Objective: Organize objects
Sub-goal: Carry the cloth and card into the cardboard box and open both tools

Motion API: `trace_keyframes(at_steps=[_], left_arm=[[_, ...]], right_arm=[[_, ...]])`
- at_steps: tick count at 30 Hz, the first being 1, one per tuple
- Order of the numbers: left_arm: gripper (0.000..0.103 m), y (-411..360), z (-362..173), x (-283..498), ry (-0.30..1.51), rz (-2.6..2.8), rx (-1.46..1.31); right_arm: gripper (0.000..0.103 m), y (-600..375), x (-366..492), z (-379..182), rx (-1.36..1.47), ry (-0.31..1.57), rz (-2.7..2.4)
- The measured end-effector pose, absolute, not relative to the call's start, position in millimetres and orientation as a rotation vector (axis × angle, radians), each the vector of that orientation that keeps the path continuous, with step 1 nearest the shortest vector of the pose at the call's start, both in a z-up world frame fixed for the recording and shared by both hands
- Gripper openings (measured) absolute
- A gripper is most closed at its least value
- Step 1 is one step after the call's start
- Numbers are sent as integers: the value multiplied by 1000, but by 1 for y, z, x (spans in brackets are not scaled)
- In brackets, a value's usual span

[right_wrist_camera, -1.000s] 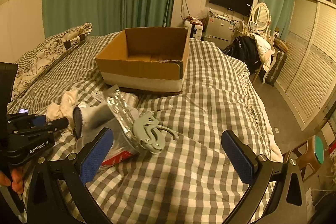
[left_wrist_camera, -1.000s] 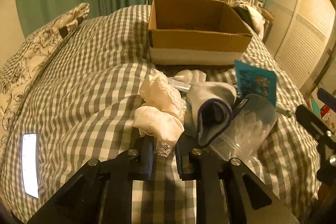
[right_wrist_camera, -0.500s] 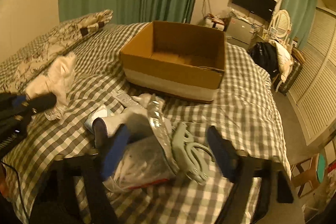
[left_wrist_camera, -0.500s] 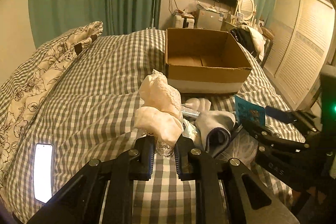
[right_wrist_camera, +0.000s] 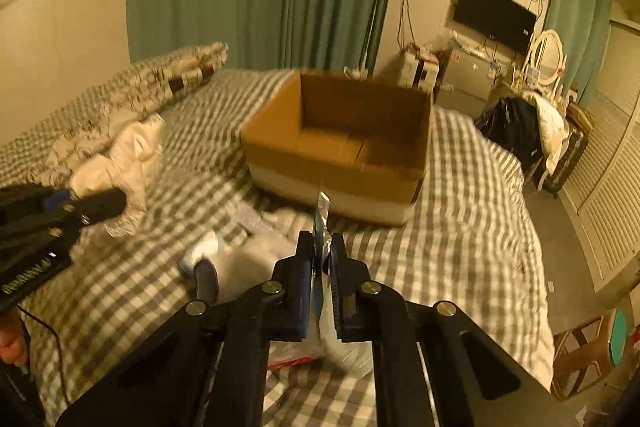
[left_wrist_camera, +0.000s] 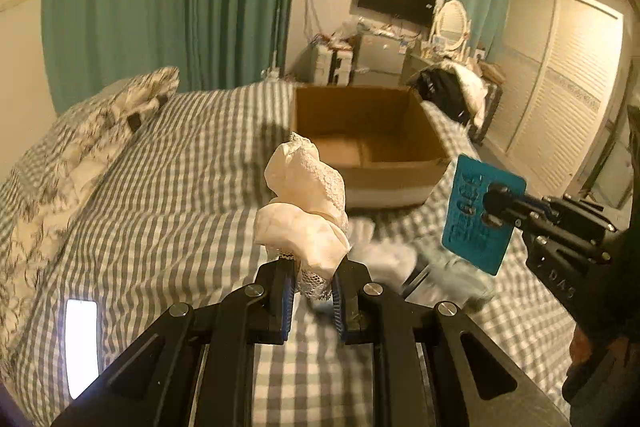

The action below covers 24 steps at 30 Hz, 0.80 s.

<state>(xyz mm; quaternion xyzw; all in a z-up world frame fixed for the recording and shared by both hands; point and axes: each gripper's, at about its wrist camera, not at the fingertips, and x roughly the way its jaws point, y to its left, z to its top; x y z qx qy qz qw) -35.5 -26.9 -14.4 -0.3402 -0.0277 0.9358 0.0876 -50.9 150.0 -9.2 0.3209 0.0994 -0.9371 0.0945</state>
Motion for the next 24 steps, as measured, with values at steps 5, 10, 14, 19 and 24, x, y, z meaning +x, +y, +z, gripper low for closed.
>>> trace_keyframes(at_steps=[5,10,14,19,24], left_arm=[[16,-14,19,-46,-18,2815,-910],[16,0,46,-73,26,2831,-829],[16,7,58,-106,7,2816,-807],[16,14,57,-155,3,2801,-834],[16,27,35,-203,16,2765,-898]], right_arm=[[8,160,-51,37,824,277,-2811],[8,163,-64,72,731,286,-2833],[8,165,-91,91,692,279,-2841],[8,166,-131,98,697,246,-2838],[8,167,-183,84,760,216,-2823]])
